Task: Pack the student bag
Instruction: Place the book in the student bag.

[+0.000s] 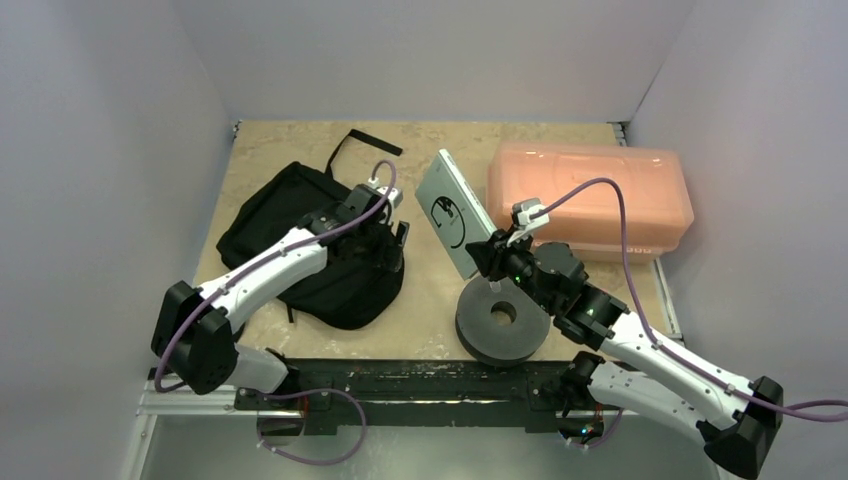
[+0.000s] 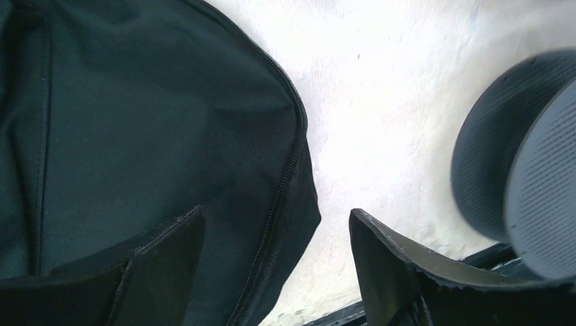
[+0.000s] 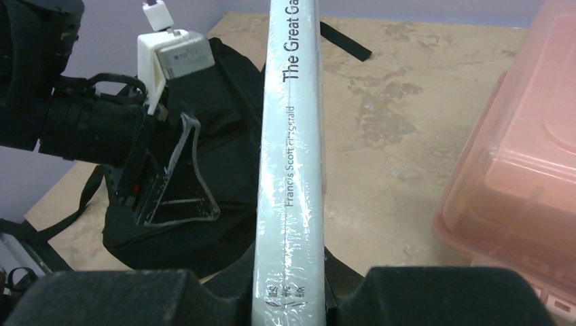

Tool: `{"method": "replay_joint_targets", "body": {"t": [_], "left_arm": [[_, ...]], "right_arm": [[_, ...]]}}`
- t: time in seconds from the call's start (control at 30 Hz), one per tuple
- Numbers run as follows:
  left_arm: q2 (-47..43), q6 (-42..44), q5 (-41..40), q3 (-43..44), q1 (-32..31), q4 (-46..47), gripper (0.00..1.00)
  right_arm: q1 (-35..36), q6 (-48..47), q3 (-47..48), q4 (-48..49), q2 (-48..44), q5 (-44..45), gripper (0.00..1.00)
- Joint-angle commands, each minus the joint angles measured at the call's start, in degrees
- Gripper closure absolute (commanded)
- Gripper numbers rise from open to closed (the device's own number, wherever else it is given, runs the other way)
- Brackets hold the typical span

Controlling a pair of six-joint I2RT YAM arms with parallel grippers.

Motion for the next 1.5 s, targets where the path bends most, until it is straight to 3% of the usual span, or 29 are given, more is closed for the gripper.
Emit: {"method": "replay_joint_targets", "body": {"t": [0.0, 0.17, 0.27, 0.4, 0.57, 0.77, 1.0, 1.3, 1.47], "left_arm": [[3.0, 3.6, -5.7, 1.9, -1.8, -2.5, 0.29], [6.5, 3.9, -5.0, 2.9, -2.0, -1.8, 0.36], [8.5, 3.9, -5.3, 3.8, -2.2, -2.2, 0.47], [7.2, 2.2, -9.9, 4.5, -2.4, -3.7, 0.7], [-1.0, 0.6, -16.4, 4.5, -2.3, -4.3, 1.0], [-10.9, 0.7, -24.4, 6.9, -2.4, -6.4, 1.0], [-15.1, 1.6, -24.8, 11.0, -2.4, -7.5, 1.0], [-15.9, 6.9, -19.3, 15.8, -2.4, -8.3, 1.0], [-15.5, 9.5, -16.5, 17.7, -2.3, -10.9, 1.0]], "right_arm": [[0.1, 1.6, 1.5, 10.4, -1.7, -0.5, 1.0], [0.1, 2.4, 2.1, 9.4, -1.5, -1.4, 1.0], [0.1, 2.7, 2.3, 8.4, -1.4, -1.6, 1.0], [0.1, 3.2, 2.1, 7.0, -1.2, -1.7, 1.0], [0.1, 4.1, 1.1, 5.7, 0.0, -2.7, 1.0], [0.1, 8.8, 2.3, 4.8, 3.5, -12.0, 1.0], [0.1, 24.2, 4.3, 8.6, 9.7, -31.1, 1.0], [0.2, 43.3, 4.8, 31.4, 25.5, -45.3, 1.0], [0.2, 51.8, 8.9, 41.0, 36.8, -45.9, 1.0]]}}
